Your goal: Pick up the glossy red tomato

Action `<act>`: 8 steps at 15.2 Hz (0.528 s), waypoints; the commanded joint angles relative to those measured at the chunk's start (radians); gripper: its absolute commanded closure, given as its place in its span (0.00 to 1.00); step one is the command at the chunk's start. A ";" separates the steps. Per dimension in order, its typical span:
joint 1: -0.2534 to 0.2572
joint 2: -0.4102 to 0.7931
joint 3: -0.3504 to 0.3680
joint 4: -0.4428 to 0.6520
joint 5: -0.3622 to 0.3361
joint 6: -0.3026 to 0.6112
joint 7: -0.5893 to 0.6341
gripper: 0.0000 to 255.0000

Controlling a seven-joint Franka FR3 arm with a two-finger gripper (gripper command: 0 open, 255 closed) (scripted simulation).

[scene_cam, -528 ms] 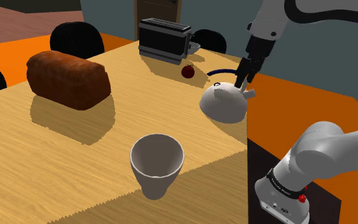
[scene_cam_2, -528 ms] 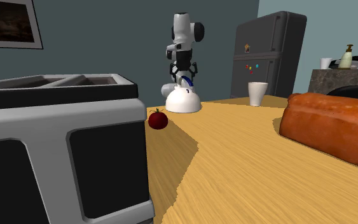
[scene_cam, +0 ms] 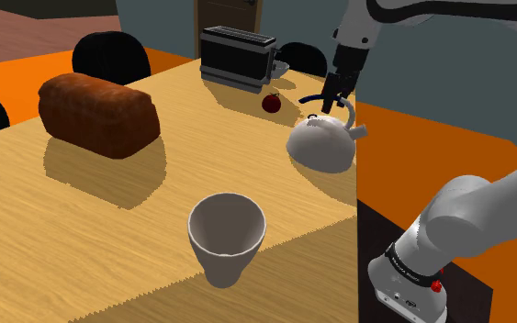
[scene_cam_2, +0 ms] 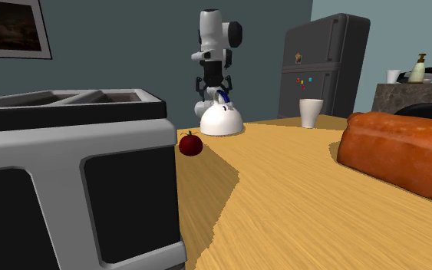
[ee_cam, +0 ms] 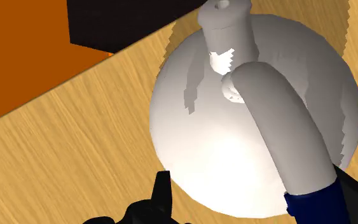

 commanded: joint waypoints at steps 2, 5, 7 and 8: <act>-0.003 0.132 -0.016 0.097 -0.013 0.013 -0.043 0.00; -0.010 0.263 -0.030 0.211 -0.023 0.008 -0.088 0.00; -0.021 0.352 -0.031 0.295 -0.027 -0.001 -0.117 0.00; -0.030 0.396 -0.028 0.339 -0.028 -0.008 -0.132 0.00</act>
